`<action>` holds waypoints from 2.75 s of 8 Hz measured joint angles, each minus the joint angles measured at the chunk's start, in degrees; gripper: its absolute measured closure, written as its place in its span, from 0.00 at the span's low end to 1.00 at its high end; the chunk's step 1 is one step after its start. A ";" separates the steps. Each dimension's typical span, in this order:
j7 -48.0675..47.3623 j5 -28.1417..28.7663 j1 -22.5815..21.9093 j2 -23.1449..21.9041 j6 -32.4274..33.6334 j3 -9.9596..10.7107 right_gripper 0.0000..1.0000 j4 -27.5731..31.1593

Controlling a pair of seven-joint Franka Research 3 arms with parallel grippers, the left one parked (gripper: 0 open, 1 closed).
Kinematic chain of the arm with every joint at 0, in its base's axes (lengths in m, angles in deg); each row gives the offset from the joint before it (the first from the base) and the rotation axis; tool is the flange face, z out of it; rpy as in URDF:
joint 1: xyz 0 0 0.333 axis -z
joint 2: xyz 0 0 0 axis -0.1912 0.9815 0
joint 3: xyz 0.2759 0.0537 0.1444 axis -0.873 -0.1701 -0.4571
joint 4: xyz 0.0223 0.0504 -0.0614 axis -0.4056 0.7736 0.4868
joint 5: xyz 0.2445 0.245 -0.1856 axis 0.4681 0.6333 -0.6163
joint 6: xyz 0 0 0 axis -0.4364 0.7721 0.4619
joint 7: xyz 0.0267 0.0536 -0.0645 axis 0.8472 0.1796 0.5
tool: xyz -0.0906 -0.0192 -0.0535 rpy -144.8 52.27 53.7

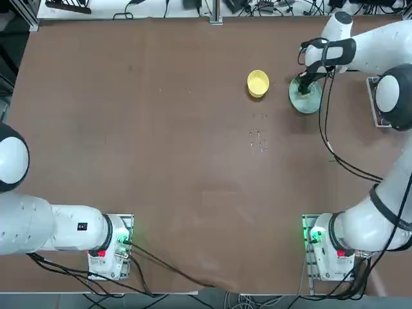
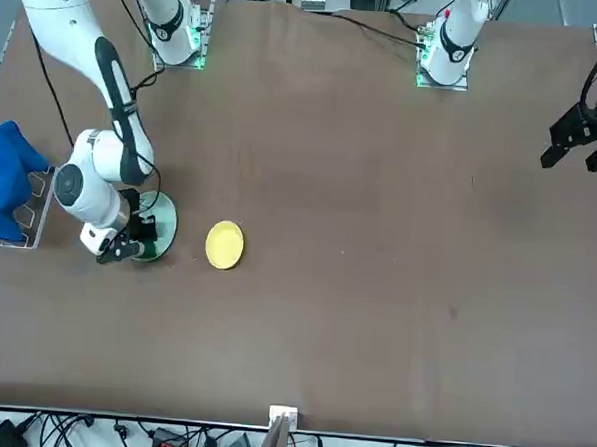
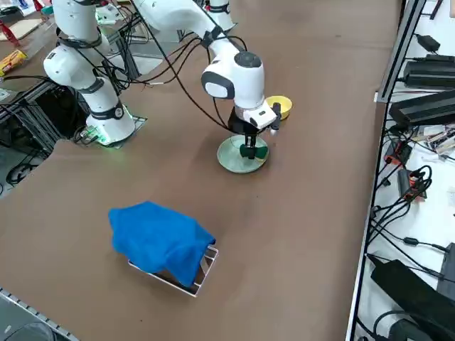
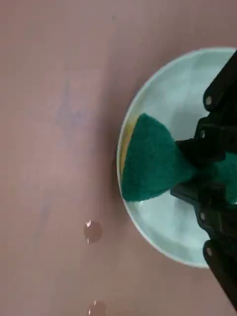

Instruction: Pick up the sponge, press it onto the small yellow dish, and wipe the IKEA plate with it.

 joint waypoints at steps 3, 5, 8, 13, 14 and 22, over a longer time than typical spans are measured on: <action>-1.12 0.07 -0.82 -0.51 1.58 0.00 0.79 0.38; -1.16 0.20 -0.79 -1.62 1.82 0.02 0.79 2.07; -1.04 0.21 -0.01 -4.51 1.93 0.18 0.78 6.52; 6.72 0.21 5.22 -6.37 1.94 0.61 0.78 8.81; 7.75 0.20 5.81 -6.29 1.93 0.61 0.78 8.35; 7.66 0.20 5.04 -2.08 1.91 -0.09 0.79 1.90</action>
